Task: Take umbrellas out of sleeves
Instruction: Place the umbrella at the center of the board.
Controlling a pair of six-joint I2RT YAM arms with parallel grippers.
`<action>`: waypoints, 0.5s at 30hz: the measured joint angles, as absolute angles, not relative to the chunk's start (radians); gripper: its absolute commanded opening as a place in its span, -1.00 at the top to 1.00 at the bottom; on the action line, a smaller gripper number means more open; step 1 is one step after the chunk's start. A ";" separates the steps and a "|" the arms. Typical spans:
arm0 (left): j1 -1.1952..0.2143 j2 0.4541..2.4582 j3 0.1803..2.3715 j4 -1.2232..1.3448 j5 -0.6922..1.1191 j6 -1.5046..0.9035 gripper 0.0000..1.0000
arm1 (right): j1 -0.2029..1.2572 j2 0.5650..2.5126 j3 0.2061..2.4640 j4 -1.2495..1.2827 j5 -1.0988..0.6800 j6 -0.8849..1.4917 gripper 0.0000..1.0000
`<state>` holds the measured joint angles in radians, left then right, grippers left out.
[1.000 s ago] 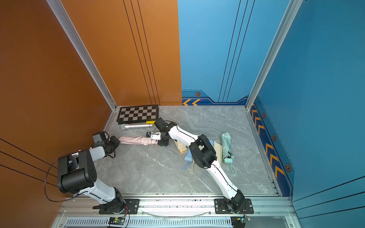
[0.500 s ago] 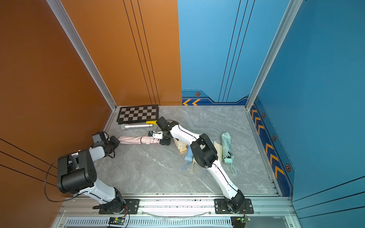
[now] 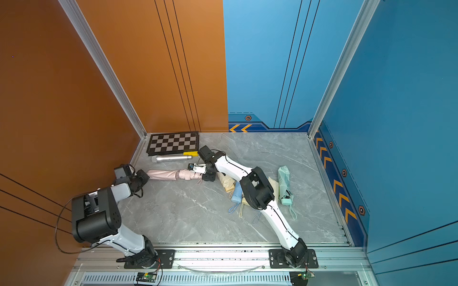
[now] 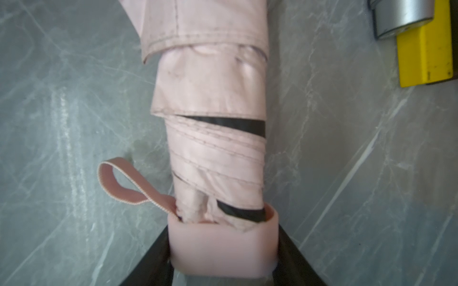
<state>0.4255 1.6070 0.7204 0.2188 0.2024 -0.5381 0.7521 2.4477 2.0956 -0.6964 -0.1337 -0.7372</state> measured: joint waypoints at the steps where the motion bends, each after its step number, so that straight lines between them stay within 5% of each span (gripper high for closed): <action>1: 0.426 1.607 0.722 0.219 0.202 -0.538 1.00 | 0.752 2.448 2.096 -0.696 -0.134 -0.738 0.42; 9: 0.426 1.608 0.733 0.220 0.202 -0.538 1.00 | 0.751 2.448 2.095 -0.696 -0.134 -0.743 0.29; 15: 0.429 1.618 0.734 0.221 0.202 -0.538 1.00 | 0.751 2.448 2.095 -0.696 -0.134 -0.744 -0.06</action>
